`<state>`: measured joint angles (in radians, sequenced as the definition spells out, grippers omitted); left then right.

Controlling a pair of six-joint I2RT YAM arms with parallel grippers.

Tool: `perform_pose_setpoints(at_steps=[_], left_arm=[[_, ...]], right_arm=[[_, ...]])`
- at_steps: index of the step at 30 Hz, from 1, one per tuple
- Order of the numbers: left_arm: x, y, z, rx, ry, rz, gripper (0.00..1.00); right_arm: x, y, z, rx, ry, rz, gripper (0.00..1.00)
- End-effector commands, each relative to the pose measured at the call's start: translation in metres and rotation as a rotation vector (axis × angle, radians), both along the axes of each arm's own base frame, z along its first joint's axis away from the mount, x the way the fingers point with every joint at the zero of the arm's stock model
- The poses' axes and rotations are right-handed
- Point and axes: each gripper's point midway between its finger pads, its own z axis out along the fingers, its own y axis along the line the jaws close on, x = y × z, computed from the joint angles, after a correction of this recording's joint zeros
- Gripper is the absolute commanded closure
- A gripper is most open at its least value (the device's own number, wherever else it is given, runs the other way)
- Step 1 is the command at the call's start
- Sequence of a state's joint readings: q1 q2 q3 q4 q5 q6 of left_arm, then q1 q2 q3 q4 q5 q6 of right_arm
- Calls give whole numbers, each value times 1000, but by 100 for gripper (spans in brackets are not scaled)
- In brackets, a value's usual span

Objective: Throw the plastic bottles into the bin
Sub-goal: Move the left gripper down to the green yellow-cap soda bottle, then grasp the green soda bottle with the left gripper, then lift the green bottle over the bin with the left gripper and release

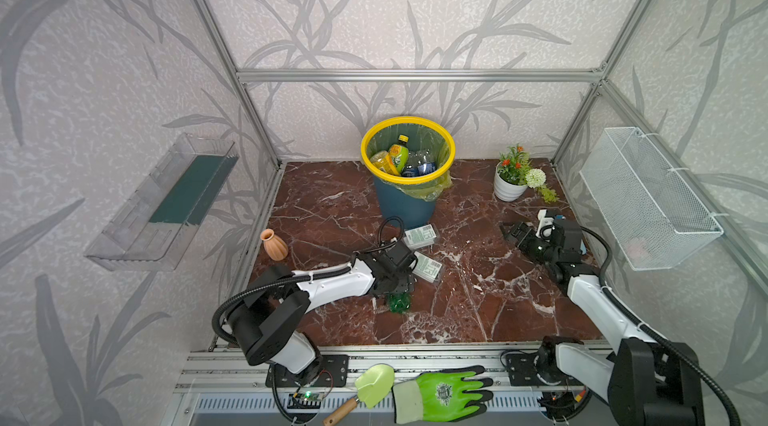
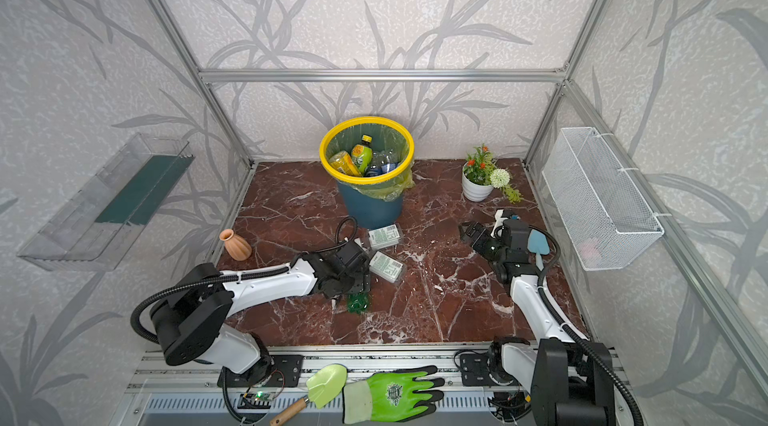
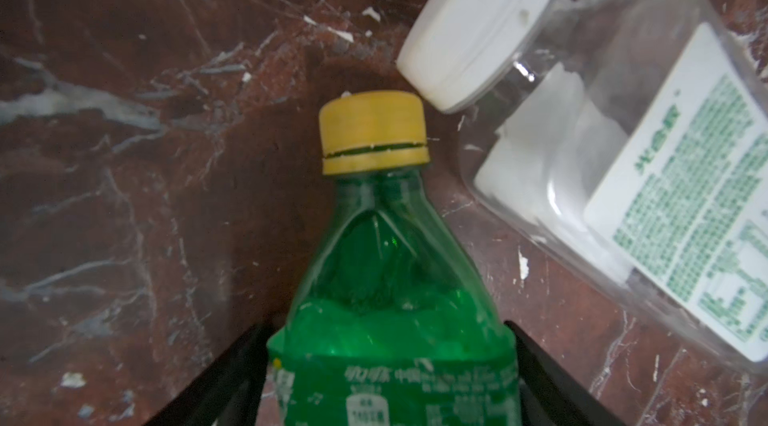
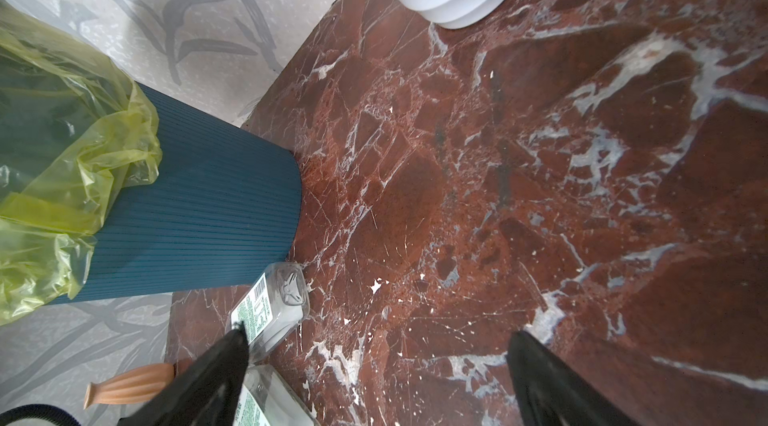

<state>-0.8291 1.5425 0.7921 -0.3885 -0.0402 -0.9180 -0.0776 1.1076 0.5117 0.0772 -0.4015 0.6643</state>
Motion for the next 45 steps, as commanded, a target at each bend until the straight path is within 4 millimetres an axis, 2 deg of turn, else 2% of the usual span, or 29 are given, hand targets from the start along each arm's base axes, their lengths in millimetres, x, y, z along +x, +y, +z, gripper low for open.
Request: perform_pose_setpoints(at_steps=[1,5,9,14,17,20,23,28,30,32,34,36,38,39,41,43,45], left_arm=[[2,-3,2,-6,3,-5,20],[1,4,6,0,-17,7,27],[3,16,23,0,-78,42,37],[13,35,66,4,-224,81,40],[18,49,104,-3,-335,103,40],[24,69,158,15,-491,114,41],[27,91,227,45,-709,91,43],[23,123,359,141,-1194,29,43],[15,128,412,140,-1351,18,43],[7,125,460,130,-1479,-21,45],[1,112,504,132,-1600,-99,47],[2,96,537,151,-1693,-166,48],[8,76,559,153,-1763,-225,48],[15,66,566,149,-1786,-243,48],[42,46,569,115,-1767,-260,48],[85,29,557,45,-1682,-254,47],[129,7,528,1,-1562,-261,43]], right_arm=[[3,0,9,-12,-21,3,3],[3,0,9,-10,-20,3,3],[3,0,9,-8,-19,0,3],[3,0,9,-8,-23,0,3],[3,0,10,-8,-26,0,3],[4,-1,13,-6,-31,-3,3],[4,-1,17,-13,-43,-7,3],[5,-4,23,-19,-61,-19,3],[5,-3,26,-17,-66,-15,3],[6,-3,30,-17,-74,-15,3],[6,-3,34,-22,-85,-16,3],[6,-4,37,-22,-91,-18,3],[4,-3,39,-25,-95,-15,3],[3,-4,40,-26,-97,-17,3],[1,-4,43,-33,-104,-19,3],[-1,-5,44,-41,-108,-24,3],[-2,-6,46,-45,-116,-27,3]])
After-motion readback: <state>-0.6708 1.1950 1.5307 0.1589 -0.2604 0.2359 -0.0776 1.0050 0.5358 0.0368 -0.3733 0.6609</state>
